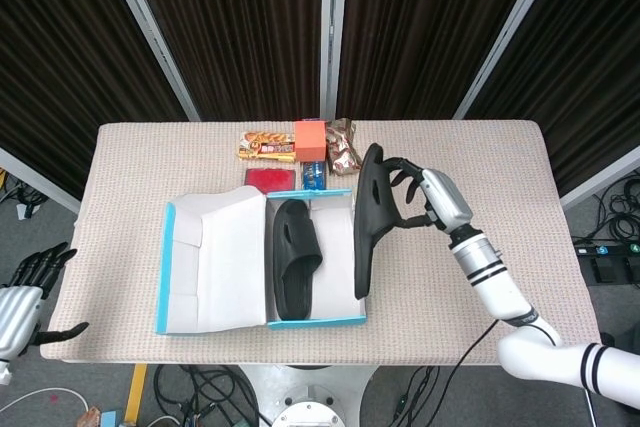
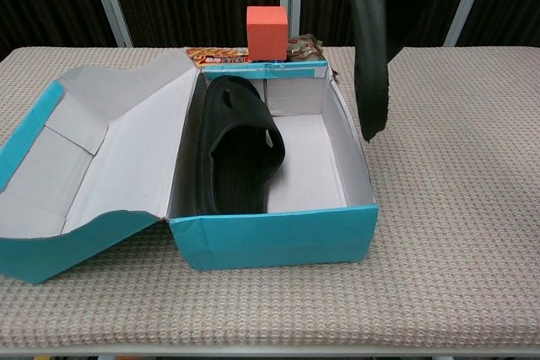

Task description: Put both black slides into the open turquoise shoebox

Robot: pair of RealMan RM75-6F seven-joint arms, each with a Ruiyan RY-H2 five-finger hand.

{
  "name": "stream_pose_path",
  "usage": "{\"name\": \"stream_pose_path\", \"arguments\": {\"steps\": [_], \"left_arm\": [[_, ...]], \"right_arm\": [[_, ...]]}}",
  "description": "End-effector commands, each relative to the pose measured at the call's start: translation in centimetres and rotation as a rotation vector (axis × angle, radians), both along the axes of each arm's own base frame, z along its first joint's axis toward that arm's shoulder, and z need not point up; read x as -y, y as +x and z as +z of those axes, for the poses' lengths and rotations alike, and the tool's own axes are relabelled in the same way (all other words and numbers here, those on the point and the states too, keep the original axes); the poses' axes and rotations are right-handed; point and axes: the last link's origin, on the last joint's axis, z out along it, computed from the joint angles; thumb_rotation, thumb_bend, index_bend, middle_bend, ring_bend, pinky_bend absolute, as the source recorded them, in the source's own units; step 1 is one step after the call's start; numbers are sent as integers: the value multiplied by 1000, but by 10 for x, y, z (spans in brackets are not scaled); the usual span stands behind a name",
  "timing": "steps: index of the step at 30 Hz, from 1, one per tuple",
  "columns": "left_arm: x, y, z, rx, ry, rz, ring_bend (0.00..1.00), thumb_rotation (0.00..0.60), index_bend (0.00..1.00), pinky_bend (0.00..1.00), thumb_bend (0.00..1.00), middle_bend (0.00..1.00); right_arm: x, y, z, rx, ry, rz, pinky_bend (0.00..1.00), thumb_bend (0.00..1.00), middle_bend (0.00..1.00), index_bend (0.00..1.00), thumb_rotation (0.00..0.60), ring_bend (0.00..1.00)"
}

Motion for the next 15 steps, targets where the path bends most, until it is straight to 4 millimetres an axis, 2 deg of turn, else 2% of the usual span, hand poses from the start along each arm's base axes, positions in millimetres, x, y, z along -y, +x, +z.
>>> {"name": "stream_pose_path", "arguments": {"steps": [1, 7, 15], "left_arm": [[-1, 1, 1, -2, 3, -5, 0, 600, 73, 0, 20, 16], [-3, -1, 3, -1, 20, -5, 0, 600, 73, 0, 20, 16], [-2, -4, 4, 3, 21, 4, 0, 600, 73, 0, 20, 17]], "right_arm": [[6, 7, -20, 3, 46, 14, 571, 271, 488, 565, 600, 375], [10, 15, -46, -6, 98, 29, 571, 272, 488, 565, 600, 375], [12, 21, -64, -42, 144, 44, 571, 272, 488, 565, 600, 375]]}}
